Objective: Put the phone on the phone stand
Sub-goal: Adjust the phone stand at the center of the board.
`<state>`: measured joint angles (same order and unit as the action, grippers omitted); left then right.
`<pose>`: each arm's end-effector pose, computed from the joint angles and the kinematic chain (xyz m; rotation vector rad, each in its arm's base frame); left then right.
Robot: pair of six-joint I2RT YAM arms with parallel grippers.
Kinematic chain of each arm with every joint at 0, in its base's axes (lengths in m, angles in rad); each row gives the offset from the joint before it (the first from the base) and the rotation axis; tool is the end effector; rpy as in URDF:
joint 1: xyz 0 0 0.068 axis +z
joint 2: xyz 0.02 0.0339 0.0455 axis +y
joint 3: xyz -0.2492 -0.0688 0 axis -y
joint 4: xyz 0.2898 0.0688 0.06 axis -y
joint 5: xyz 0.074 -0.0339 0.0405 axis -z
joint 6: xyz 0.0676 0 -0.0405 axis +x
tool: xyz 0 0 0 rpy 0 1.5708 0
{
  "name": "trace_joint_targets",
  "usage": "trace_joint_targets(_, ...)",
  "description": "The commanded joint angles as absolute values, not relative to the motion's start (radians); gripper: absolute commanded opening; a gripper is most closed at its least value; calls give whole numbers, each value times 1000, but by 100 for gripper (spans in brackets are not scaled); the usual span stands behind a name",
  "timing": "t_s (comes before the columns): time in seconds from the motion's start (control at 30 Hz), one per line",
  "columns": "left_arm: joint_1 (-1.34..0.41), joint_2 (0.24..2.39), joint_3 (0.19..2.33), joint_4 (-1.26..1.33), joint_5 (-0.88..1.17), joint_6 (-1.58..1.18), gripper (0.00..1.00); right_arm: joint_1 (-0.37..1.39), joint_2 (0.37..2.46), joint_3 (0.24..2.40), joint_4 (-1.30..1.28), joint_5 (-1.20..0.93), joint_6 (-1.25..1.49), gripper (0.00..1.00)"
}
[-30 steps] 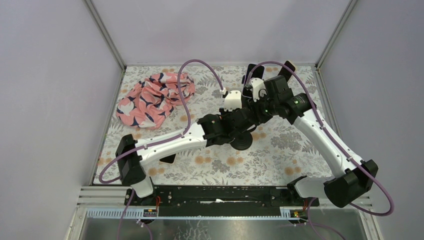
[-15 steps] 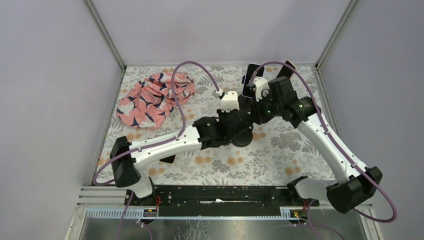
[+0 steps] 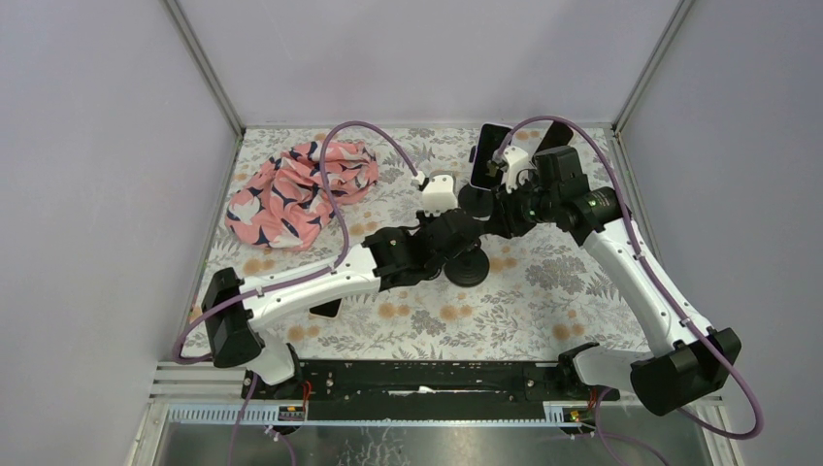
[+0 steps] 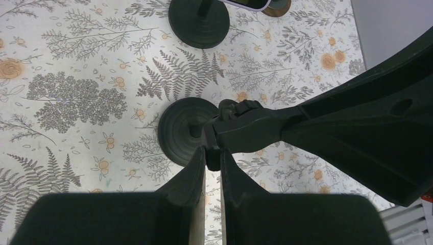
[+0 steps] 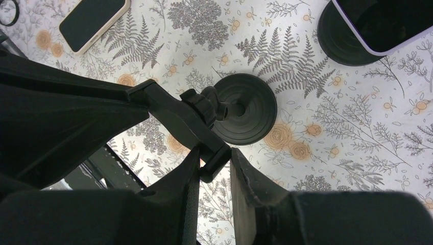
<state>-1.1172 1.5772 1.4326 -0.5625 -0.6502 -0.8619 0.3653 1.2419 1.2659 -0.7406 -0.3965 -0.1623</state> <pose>0.2183 -0.3544 0.2973 -0.0567 2.1429 -0.4239 0.2995 0.1425 0.3267 -0.7931 2.1396 0.5589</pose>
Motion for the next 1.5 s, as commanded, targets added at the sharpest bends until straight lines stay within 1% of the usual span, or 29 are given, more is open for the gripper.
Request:
trace_joint_targets(0.0, -1055, 1467, 1403, -730, -805, -804, 0, 253, 1225, 1244, -841, -145, -311, 0)
trace_joint_targets(0.83, -1016, 1438, 1387, -767, -786, -753, 0, 149, 1210, 1202, -847, -119, -431, 0)
trace_joint_targets(1.47, -979, 1400, 1347, -782, -775, -749, 0, 38, 1204, 1186, -841, -114, -512, 0)
